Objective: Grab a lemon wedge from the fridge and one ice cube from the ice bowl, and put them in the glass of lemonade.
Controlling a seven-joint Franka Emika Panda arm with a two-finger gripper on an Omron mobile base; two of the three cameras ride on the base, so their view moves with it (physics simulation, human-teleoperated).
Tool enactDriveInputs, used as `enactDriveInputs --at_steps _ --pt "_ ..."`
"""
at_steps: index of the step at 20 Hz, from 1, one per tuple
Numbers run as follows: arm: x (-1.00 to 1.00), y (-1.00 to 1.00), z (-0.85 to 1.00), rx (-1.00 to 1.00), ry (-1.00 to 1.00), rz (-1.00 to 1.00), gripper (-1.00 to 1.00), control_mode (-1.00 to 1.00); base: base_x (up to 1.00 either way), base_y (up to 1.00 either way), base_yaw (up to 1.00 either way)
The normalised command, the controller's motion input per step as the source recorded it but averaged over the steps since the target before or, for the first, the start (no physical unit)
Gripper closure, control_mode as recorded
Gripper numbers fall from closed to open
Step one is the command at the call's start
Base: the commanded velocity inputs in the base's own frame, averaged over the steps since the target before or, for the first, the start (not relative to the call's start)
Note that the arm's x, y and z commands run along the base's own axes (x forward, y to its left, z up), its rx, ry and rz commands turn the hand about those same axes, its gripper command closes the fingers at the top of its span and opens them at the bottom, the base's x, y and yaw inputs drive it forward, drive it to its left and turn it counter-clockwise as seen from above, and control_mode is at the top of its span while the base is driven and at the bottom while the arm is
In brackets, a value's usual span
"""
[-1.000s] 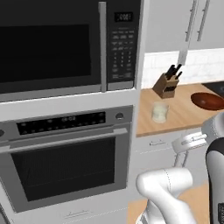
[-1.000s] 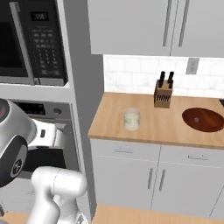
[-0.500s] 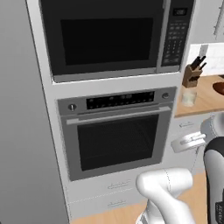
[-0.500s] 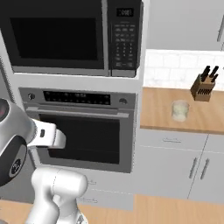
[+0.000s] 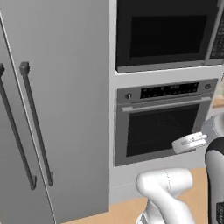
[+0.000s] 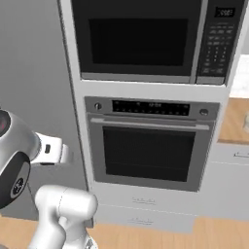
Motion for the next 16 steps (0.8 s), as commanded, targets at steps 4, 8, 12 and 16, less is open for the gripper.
enactDriveInputs --at_steps 4,8,12,16 --pt "0.0 0.0 0.0 0.0 0.0 0.0 -1.0 1.0 -0.4 1.0 0.0" --pt "0.0 0.0 0.0 0.0 0.0 0.0 -1.0 1.0 -0.5 1.0 0.0" --pt "0.0 0.0 0.0 0.0 0.0 0.0 -1.0 1.0 -0.4 0.99 -0.01" --pt "0.0 0.0 0.0 0.0 0.0 0.0 -1.0 1.0 -0.17 0.93 -0.02"
